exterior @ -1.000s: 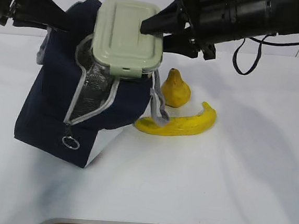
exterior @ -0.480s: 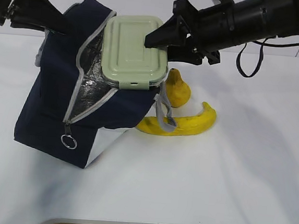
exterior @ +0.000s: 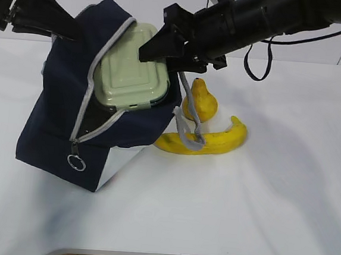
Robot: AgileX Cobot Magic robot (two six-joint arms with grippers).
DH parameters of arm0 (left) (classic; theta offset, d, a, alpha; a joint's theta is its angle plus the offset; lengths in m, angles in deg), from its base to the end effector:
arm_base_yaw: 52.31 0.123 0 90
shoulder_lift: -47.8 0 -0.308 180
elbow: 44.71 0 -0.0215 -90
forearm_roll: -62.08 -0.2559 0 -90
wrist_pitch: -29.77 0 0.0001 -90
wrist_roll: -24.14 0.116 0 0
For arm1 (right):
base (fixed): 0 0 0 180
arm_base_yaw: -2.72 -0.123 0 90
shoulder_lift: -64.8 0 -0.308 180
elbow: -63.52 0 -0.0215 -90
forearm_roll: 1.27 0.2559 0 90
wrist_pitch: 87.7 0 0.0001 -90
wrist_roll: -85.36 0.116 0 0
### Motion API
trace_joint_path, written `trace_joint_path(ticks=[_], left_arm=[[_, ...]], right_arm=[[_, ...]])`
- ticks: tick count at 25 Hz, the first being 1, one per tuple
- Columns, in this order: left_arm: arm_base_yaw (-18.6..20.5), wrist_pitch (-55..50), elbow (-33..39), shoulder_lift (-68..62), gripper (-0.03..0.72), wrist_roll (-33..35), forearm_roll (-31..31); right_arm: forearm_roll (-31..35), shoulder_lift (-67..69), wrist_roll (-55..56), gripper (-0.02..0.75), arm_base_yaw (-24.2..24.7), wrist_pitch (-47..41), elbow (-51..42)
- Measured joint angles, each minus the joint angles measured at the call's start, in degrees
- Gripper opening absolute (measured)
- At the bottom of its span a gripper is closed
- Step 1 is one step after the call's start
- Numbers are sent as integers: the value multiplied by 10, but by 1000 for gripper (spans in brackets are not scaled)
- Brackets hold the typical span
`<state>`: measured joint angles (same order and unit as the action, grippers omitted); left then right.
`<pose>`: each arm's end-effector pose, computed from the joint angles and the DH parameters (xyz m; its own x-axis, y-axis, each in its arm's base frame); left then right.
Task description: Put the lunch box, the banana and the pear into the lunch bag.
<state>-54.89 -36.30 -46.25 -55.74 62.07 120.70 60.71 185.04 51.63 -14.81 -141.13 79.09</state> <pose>0.3569 -0.1067 0.3265 -0.8460 0.0851 -0.5264 0.4642 0.6033 -0.6485 0.4175 0.2182 0.2852 -0.8439 -0.0814 -0.5302 -0.4773 0.5653 0.6728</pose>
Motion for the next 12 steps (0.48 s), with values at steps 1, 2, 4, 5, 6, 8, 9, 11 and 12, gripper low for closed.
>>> trace_joint_path(ticks=[1,2,4,5,6,8,9,11,12], left_arm=[[0,-2,0,0,8,0,1],[0,-3,0,0,8,0,1],[0,-6,0,0,8,0,1],[0,-6,0,0,8,0,1],[0,-7,0,0,8,0,1],[0,-8,0,0,8,0,1],[0,-8,0,0,8,0,1],[0,-7,0,0,8,0,-2],[0,-7,0,0,8,0,-4]], right_arm=[[-4,5,2,384,0,0,5],[-8,10,5,384,0,-1,9],[-12,20,9,384,-1,1,20],[-13,27,10,384,-3,3,25],[-13,32,12,384,-4,6,31],[-14,45,20,384,-12,10,43],[-14,51,27,384,-15,11,48],[-14,62,51,384,-25,11,59],[-14,69,61,384,-28,12,65]])
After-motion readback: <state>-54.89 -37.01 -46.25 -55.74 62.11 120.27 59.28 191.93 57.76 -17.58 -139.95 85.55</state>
